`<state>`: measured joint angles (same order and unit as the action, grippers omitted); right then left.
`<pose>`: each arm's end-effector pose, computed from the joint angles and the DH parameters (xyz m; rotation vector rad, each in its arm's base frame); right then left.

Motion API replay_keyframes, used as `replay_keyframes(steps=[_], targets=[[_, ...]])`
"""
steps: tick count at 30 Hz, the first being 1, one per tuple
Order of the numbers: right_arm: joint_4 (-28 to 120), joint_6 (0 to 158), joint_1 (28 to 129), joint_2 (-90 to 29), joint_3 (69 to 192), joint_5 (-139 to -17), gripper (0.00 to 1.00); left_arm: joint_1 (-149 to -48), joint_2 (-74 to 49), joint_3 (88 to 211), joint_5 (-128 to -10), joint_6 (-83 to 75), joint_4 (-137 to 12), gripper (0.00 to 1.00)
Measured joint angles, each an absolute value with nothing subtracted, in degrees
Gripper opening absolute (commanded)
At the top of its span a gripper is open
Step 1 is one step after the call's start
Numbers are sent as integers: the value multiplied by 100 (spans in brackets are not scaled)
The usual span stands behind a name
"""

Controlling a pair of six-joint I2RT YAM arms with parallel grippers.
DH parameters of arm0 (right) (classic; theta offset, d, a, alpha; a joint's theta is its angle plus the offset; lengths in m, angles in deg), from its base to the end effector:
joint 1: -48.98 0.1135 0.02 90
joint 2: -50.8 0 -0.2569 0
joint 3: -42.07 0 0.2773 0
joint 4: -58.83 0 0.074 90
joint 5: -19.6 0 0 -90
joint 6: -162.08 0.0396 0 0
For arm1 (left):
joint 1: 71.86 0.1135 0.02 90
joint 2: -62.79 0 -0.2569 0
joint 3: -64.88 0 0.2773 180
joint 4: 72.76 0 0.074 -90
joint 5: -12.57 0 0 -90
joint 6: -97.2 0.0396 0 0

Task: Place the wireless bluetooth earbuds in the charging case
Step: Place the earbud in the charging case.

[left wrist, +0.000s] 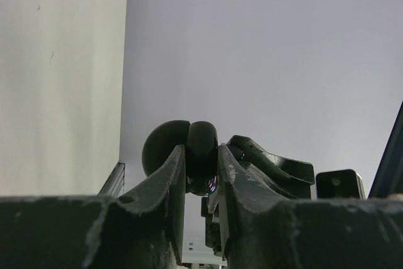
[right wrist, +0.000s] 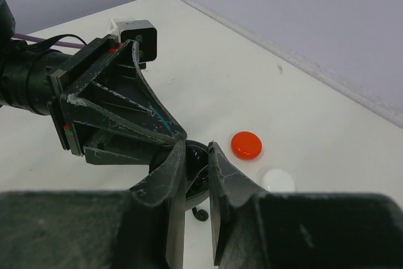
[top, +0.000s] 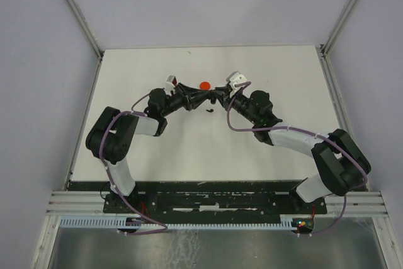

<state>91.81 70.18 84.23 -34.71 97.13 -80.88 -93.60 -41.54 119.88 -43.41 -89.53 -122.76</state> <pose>0.2831 0.2089 0.2341 -0.6350 1.4228 0.6014 0.3365 -0.1580 0.1533 -0.6931 1.8740 -1.9581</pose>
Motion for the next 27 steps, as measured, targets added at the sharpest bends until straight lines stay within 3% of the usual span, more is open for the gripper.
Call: replay_keyframes(steps=[20, 27], targets=[[9220, 6870, 8423, -3594, 9682, -8097, 6, -9375, -4152, 11988, -4300, -9112, -12386, 3], [9229, 6837, 8423, -3594, 9632, -8149, 11, -9375, -4152, 12036, -4295, -9152, -12357, 3]])
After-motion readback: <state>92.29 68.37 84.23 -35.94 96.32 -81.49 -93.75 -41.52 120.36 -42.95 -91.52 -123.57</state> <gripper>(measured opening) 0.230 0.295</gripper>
